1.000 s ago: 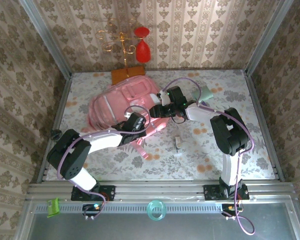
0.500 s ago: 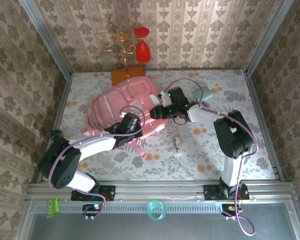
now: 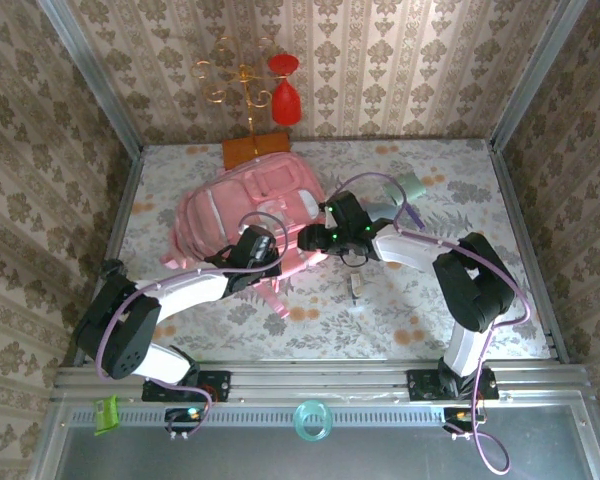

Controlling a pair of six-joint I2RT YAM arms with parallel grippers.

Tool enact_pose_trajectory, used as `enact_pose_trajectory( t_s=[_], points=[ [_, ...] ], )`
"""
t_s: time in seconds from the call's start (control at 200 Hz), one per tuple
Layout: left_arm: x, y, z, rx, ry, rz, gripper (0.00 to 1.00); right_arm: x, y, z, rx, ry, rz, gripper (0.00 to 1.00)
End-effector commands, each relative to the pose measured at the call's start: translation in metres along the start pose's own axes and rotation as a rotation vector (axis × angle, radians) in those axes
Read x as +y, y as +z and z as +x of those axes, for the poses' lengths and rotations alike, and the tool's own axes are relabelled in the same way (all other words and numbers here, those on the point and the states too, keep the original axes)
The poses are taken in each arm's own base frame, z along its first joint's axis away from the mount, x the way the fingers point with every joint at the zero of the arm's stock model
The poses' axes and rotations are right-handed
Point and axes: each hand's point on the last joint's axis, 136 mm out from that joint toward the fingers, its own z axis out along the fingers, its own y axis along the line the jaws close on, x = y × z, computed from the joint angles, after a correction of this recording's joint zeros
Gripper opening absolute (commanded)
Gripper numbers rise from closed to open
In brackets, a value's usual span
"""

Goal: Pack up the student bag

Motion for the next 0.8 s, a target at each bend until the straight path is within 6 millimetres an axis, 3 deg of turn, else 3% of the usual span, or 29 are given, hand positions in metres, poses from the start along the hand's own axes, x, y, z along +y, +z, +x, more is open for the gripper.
enact_pose_trajectory(
  t_s=[0.0,0.135,0.375,0.465,0.625,0.795],
  points=[
    [-0.014,-0.001,0.001,0.006,0.048,0.055,0.00,0.000,0.008,-0.017,-0.072,0.181,-0.009,0.60],
    [-0.017,0.000,0.003,0.013,0.073,0.059,0.00,0.007,0.025,-0.024,-0.065,0.230,-0.041,0.59],
    [-0.019,0.002,0.008,0.019,0.104,0.060,0.00,-0.022,0.030,-0.019,-0.185,0.295,0.159,0.59],
    [-0.015,0.004,0.011,0.031,0.114,0.032,0.00,-0.029,0.038,-0.017,-0.232,0.338,0.182,0.55],
    [0.003,0.006,0.016,0.053,0.129,-0.063,0.00,-0.040,0.048,-0.019,-0.310,0.409,0.193,0.33],
    [0.016,0.008,0.020,0.058,0.145,-0.132,0.00,-0.037,0.032,-0.029,-0.422,0.422,0.157,0.00]
  ],
)
